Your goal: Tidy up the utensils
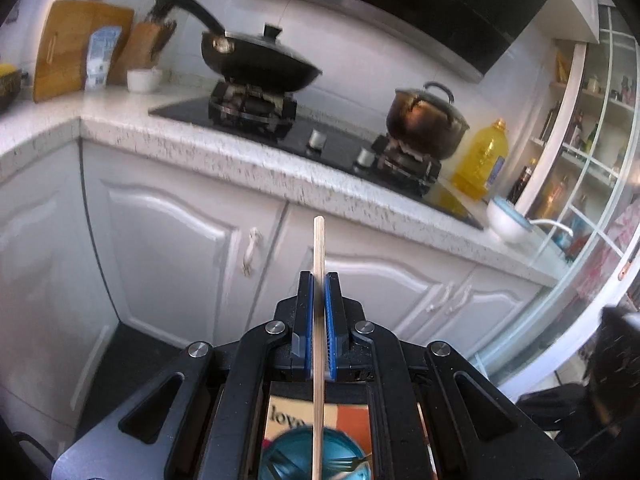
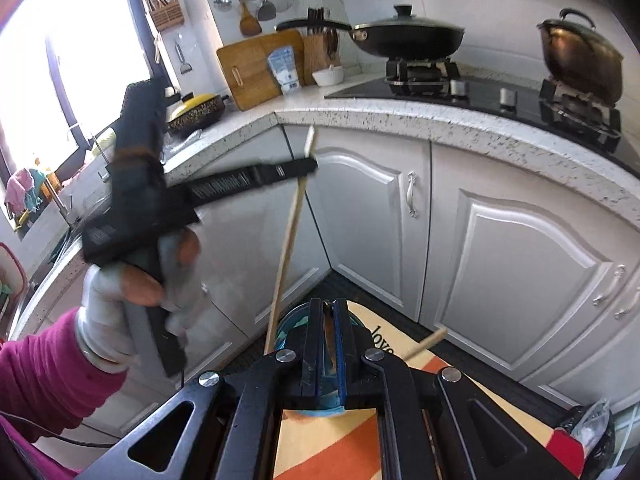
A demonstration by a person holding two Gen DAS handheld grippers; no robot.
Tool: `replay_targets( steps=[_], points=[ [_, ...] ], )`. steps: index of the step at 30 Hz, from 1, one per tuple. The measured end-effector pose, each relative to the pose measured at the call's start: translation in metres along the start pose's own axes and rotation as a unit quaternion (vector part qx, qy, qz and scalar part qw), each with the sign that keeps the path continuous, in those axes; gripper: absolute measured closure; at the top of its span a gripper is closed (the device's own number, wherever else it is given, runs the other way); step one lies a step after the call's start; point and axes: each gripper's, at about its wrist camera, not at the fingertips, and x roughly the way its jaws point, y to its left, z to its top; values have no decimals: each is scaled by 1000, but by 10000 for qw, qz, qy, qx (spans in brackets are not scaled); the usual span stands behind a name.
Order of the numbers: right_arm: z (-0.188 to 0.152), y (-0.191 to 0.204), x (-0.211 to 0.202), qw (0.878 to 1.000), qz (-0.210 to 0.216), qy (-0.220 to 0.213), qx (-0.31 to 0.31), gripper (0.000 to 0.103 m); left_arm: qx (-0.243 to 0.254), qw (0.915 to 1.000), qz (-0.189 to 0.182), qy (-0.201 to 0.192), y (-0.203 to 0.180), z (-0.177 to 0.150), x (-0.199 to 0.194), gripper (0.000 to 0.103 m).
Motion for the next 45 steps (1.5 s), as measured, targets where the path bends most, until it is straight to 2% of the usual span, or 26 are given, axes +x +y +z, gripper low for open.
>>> replay_targets(
  steps=[3, 9, 13, 23, 26, 29, 31, 32, 33, 35, 40, 45],
  points=[
    [1, -10, 20, 9999, 21, 99, 100, 98, 148, 9998, 130, -98, 0, -5, 4, 99],
    [-7, -17, 51, 9991, 18, 401, 125, 98, 389, 9968, 571, -392, 2, -39, 14, 99],
    [-16, -21, 63, 9984, 75, 528, 203, 98, 525, 9953, 698, -412, 1, -58, 17, 99],
    [-36, -31, 88, 9953, 96, 835, 489, 98, 361, 9973, 640, 52, 11, -94, 5, 99],
    [-37, -35, 88, 9949, -85, 820, 589, 98, 320, 9973, 631, 201, 11, -101, 3, 99],
    [-36, -32, 81, 9952, -97, 750, 626, 93, 269, 9973, 599, 324, 11, -107, -3, 99],
    [-37, -28, 67, 9961, -78, 620, 622, 79, 209, 9976, 566, 348, 11, -108, -10, 98],
    [-38, -27, 63, 9963, -74, 581, 633, 73, 201, 9976, 547, 370, 11, -109, -12, 95],
    [-39, -25, 58, 9965, -61, 537, 637, 73, 188, 9976, 529, 410, 11, -109, -15, 92],
    [-43, -21, 48, 9969, -78, 461, 625, 73, 124, 9977, 476, 468, 11, -110, -21, 73],
    [-59, -13, 27, 9965, -141, 327, 760, 72, 31, 9980, 436, 459, 10, -112, -44, 66],
    [-80, -8, 10, 9955, -301, 198, 880, 71, 148, 9975, 564, 404, 4, -117, -74, 65]
  ],
)
